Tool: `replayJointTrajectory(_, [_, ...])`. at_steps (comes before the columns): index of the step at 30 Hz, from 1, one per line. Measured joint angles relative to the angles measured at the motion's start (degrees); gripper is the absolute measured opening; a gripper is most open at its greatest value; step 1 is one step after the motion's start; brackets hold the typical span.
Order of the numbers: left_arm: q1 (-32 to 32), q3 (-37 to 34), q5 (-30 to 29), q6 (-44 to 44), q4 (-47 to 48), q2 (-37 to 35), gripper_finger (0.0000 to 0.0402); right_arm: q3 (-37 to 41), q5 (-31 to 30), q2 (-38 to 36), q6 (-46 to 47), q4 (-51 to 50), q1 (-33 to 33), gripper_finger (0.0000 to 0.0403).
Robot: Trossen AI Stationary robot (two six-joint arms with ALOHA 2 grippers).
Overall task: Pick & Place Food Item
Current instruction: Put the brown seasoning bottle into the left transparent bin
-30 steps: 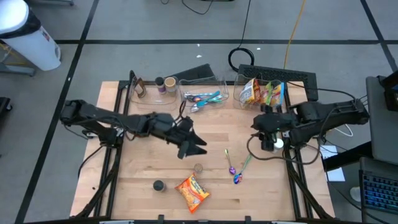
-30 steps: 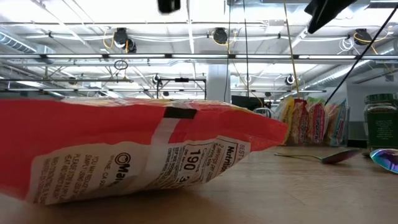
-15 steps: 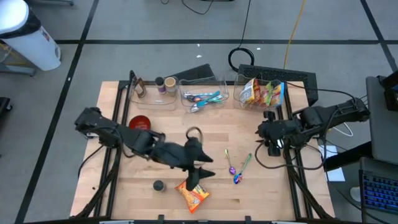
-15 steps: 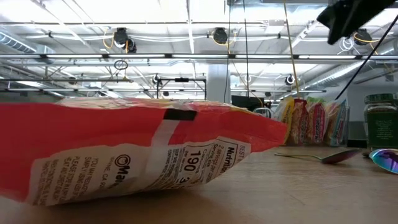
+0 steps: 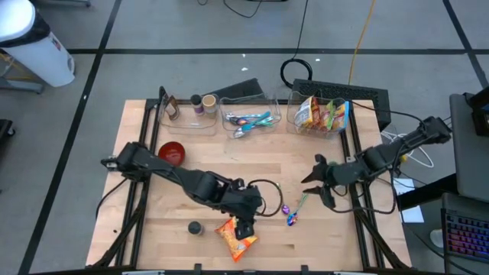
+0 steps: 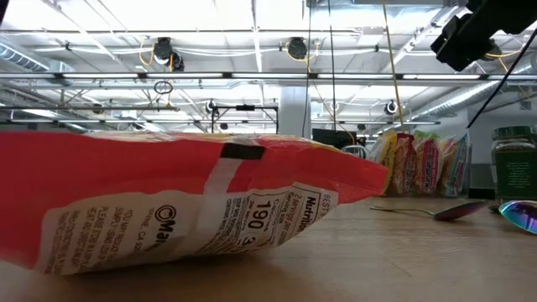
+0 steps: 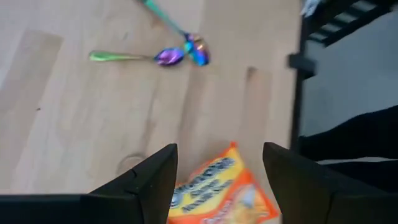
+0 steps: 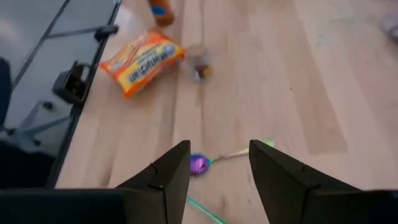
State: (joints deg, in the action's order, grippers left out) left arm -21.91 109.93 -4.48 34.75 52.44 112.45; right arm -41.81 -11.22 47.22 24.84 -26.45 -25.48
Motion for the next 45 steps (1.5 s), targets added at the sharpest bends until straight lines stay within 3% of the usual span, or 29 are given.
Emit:
replayJointTrajectory(4, [1.2, 0.0, -1.1, -1.7, 3.4, 2.2, 0.0243, 0.3, -5.2, 0.0, 0.0, 2.5, -1.2, 0.0155])
replayJointTrajectory(16, [4.0, 0.0, -1.1, -6.1, 8.9, 7.4, 0.0243, 0.3, -6.7, -1.1, 0.8, 0.8, -1.3, 0.0155])
replayJointTrajectory(21, [4.0, -0.3, -0.8, -3.4, 12.4, 8.2, 0.0243, 0.3, -6.7, -1.1, 0.7, -0.9, -1.3, 0.0155])
replayJointTrajectory(26, [3.8, -0.3, 2.0, -1.3, 11.6, 9.5, 0.0243, 0.3, -6.7, -1.1, 0.7, -1.5, -1.3, 0.0155])
replayJointTrajectory(45, [5.8, -0.9, 4.0, 6.5, 10.6, 13.1, 0.0243, 0.3, -6.7, -1.1, 0.0, -2.6, -1.3, 0.0155])
